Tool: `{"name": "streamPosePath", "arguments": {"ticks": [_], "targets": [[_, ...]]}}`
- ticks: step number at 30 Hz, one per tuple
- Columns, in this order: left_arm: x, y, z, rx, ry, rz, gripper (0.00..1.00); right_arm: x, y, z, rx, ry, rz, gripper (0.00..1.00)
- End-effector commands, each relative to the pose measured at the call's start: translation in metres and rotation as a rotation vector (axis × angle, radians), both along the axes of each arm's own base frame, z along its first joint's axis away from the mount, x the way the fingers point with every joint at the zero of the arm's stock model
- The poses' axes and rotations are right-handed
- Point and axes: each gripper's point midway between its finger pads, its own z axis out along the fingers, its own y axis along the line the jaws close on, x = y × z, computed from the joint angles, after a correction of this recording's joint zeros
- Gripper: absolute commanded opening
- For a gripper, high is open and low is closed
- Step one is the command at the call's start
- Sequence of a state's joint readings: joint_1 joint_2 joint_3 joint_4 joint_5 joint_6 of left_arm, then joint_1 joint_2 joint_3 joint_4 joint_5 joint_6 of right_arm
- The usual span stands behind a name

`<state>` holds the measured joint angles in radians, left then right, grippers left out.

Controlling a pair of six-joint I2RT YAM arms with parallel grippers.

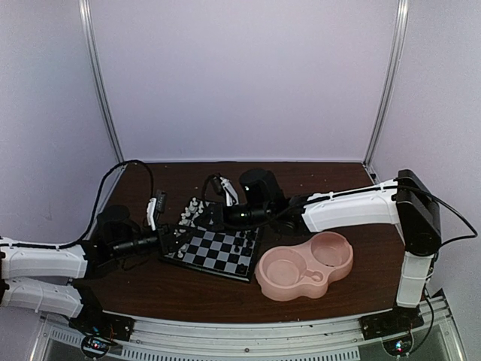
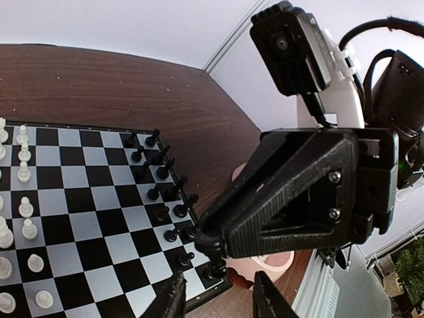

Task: Set up the chess pieces on the board
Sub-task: Pass from the right arm to the left

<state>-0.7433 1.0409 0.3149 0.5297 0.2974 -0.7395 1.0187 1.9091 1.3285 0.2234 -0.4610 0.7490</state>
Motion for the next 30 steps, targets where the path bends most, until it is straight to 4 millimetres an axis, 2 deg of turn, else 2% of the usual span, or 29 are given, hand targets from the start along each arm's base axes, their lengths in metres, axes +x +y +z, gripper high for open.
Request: {"name": "streamPosePath", "arguments": {"ticks": [1, 16, 22, 24, 27, 30], "targets": [[0.002, -0.01, 0.023, -0.054, -0.043, -0.028, 0.33, -0.005, 0.001, 0.014, 0.045, -0.012, 0.018, 0.12], [0.006, -0.012, 0.025, -0.062, -0.048, -0.023, 0.19, -0.011, 0.005, 0.012, 0.034, -0.022, 0.03, 0.12], [0.005, -0.013, 0.025, -0.063, -0.047, -0.028, 0.01, -0.012, 0.005, 0.014, 0.04, -0.024, 0.032, 0.12], [0.005, -0.012, 0.025, -0.062, -0.046, -0.024, 0.0, -0.011, 0.004, 0.014, 0.038, -0.028, 0.027, 0.12], [0.005, -0.01, 0.023, -0.047, -0.034, -0.013, 0.0, -0.009, -0.001, 0.015, 0.028, -0.049, 0.006, 0.17], [0.004, -0.008, 0.015, -0.008, 0.003, -0.012, 0.0, -0.005, -0.011, 0.016, 0.006, -0.088, -0.023, 0.27]]}}
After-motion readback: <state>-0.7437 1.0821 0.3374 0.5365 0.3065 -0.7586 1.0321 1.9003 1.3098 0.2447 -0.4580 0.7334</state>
